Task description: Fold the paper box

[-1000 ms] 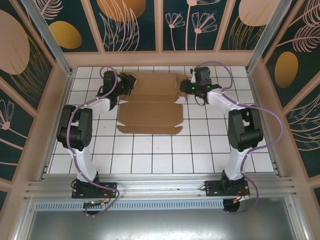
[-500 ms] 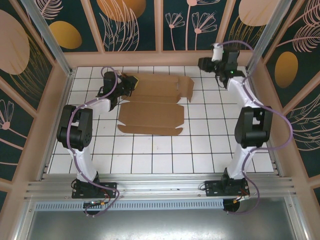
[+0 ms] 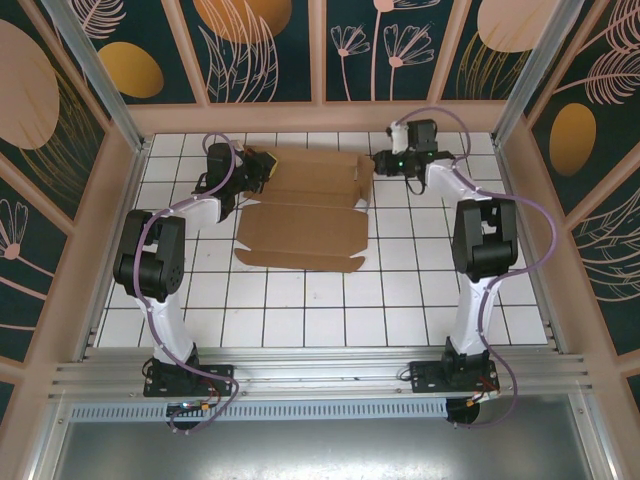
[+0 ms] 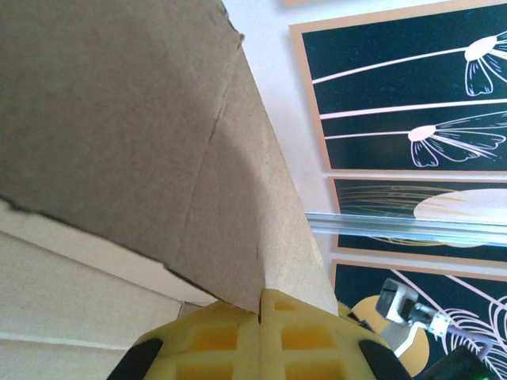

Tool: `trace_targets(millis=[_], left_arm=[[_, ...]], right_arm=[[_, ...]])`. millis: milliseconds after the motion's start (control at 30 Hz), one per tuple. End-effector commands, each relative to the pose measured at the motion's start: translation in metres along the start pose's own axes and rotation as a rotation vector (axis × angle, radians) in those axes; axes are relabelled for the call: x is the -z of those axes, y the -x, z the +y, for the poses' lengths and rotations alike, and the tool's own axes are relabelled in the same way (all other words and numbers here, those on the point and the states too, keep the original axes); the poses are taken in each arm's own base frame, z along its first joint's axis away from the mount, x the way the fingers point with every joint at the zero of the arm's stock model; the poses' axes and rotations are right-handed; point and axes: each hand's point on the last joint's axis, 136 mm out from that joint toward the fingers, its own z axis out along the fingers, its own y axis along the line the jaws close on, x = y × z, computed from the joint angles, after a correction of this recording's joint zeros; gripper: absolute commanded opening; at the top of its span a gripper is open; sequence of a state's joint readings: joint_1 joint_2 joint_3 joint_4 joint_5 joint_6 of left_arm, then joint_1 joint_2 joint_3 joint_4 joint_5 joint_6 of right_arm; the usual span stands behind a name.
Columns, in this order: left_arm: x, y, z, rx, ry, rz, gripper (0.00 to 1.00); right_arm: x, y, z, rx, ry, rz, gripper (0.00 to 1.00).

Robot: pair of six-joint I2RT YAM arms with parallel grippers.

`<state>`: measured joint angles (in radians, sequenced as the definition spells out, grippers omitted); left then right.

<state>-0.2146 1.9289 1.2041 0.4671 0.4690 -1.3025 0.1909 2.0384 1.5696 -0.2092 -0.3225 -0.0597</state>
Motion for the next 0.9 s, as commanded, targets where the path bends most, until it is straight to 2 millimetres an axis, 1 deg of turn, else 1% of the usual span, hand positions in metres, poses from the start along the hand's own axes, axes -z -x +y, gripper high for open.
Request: trace_targets(millis=[0,133,300,433,567,667,800,867], left_arm=[[0.0,-0.004,0.011,0.001,0.044,0.031,0.0],[0.0,-0.003,0.011,0.002,0.045,0.031,0.0],[-0.003,-0.003,0.013,0.012,0.042,0.04,0.0],[-0.005,-0.003,0.015,0.013,0.042,0.05,0.0],[-0.006,-0.005,0.016,0.015,0.043,0.058,0.0],[-0.005,-0.006,0.016,0.015,0.042,0.062,0.0],[-0.003,-0.007,0.016,0.013,0.044,0.064,0.0],[-0.004,-0.008,0.016,0.009,0.044,0.07,0.0]], right_arm=[[0.025,0.02,0.02,0.114,0.071,-0.118,0.4],[0.041,0.017,0.041,0.189,0.157,-0.196,0.41],[0.048,0.008,0.057,0.252,0.201,-0.233,0.44],[0.042,0.002,0.071,0.316,0.214,-0.23,0.46],[0.031,0.001,0.073,0.338,0.196,-0.215,0.46],[0.027,-0.001,0.079,0.363,0.199,-0.213,0.46],[0.026,-0.006,0.084,0.397,0.181,-0.218,0.47],[0.03,-0.009,0.085,0.406,0.172,-0.241,0.48]])
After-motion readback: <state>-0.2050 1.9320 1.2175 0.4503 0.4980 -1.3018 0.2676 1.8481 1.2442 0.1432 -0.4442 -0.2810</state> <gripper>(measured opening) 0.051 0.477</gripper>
